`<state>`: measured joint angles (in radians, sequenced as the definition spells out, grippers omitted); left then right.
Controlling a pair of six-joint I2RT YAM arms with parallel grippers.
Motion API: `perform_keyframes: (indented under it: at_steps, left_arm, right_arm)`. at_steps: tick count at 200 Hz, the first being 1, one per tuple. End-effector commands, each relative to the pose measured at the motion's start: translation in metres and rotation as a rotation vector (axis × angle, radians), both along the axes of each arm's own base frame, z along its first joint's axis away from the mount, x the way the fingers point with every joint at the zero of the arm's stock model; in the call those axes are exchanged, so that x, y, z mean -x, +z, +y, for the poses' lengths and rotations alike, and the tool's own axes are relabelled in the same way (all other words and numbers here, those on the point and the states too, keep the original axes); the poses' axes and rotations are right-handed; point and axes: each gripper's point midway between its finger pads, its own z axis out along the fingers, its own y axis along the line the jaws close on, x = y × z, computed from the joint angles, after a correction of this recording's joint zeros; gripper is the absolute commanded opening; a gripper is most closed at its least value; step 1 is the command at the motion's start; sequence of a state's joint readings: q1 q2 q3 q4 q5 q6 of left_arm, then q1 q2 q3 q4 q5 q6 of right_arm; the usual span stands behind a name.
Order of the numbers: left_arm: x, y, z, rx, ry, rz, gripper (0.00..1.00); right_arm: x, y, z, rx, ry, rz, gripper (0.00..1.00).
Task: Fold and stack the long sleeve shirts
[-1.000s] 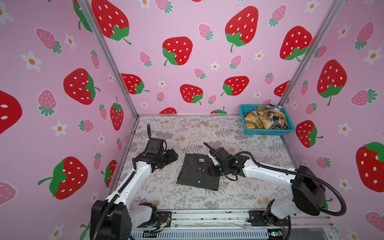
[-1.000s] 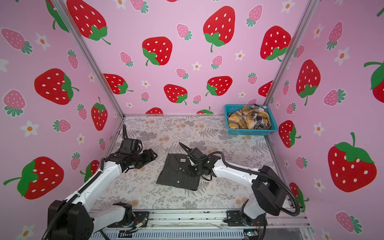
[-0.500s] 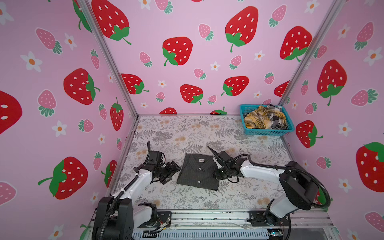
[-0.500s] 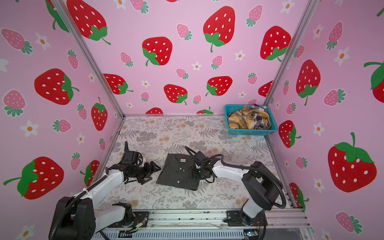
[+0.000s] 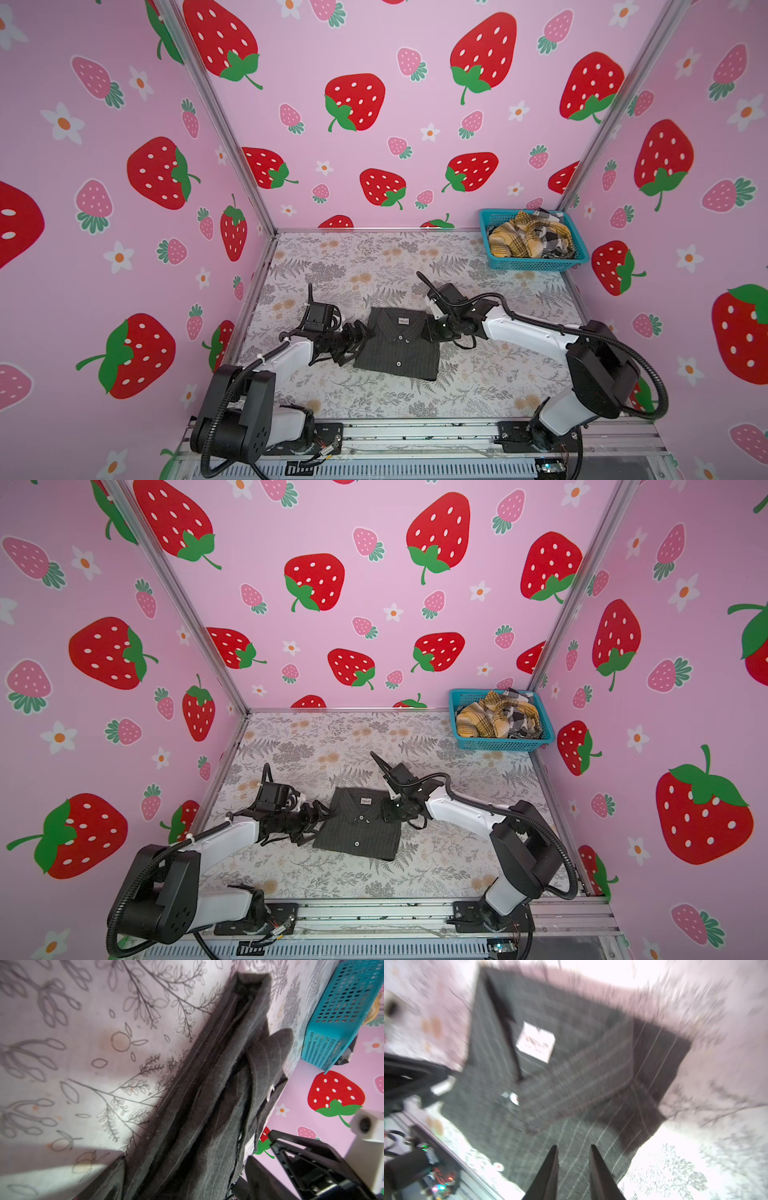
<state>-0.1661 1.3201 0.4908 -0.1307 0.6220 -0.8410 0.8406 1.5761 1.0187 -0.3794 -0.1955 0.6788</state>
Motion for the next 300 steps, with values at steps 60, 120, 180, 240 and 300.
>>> perform_keyframes:
  at_steps: [60,120,180,240,300]
  left_arm:
    - [0.022,-0.034,0.002,-0.054,0.007,0.124,0.89]
    - [0.015,-0.045,-0.002,-0.037,0.0,0.154,0.88]
    - [0.015,-0.058,-0.01,0.014,-0.021,0.203,0.61]
    - [0.012,-0.058,-0.017,0.024,-0.052,0.208,0.41]
    - [0.009,-0.058,-0.017,-0.041,-0.099,0.22,0.74]
  right_arm:
    - [0.0,-0.026,-0.045,-0.042,-0.067,0.122,0.29]
    - [-0.005,-0.043,-0.051,-0.031,-0.066,0.169,0.28]
    - [-0.001,-0.051,-0.049,-0.051,-0.078,0.194,0.24]
    - [0.006,-0.069,-0.049,-0.018,-0.085,0.228,0.2]
    - [0.002,-0.085,-0.054,0.024,-0.101,0.246,0.18]
